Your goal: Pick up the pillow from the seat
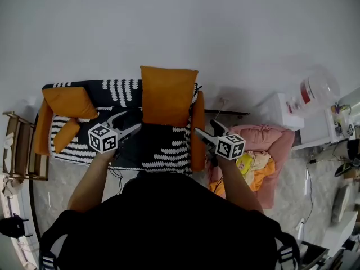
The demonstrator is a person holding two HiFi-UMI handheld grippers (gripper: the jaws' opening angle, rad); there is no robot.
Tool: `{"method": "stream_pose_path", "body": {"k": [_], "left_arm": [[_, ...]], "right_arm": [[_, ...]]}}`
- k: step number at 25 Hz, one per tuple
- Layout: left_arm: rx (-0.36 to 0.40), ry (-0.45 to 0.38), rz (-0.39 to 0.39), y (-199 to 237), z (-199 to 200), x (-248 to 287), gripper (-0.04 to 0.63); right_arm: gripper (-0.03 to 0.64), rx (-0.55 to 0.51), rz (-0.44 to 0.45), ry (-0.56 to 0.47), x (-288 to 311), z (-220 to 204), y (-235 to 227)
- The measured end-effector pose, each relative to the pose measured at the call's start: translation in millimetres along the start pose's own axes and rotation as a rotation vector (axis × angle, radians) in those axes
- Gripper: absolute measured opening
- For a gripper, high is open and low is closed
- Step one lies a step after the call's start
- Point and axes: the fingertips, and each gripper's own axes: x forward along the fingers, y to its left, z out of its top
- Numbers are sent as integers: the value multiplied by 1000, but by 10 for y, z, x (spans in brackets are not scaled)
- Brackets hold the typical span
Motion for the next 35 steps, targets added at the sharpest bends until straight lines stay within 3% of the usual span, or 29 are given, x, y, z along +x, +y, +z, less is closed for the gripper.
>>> {"method": "stream_pose_path", "body": {"k": [18,28,35], "left_arm": [[-20,6,-51,969,406,237,357],[-32,20,-102,1368,504,339,357],[-35,32,-133,1613,540,380,357]], "right_arm": [[431,71,-80,-11,750,252,-104],[431,44,-142,39,1052,269,-88],[431,65,-182,11,1209,323,-67]]}}
